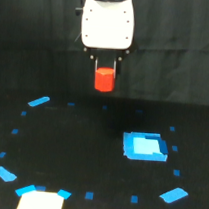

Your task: Pick up the red object from the table

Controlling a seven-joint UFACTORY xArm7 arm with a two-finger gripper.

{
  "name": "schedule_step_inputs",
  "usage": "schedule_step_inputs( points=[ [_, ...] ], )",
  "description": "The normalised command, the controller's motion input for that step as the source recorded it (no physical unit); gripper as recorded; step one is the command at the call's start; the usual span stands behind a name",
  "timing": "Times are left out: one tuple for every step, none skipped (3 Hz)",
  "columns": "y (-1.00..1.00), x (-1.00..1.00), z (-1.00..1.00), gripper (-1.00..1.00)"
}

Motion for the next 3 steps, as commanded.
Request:
schedule_step_inputs(
  points=[
    [-0.5, 0.01, -0.47, -1.0],
    [0.07, -0.49, -0.53, -1.0],
    [0.06, 0.05, -0.35, -1.0]
  ],
)
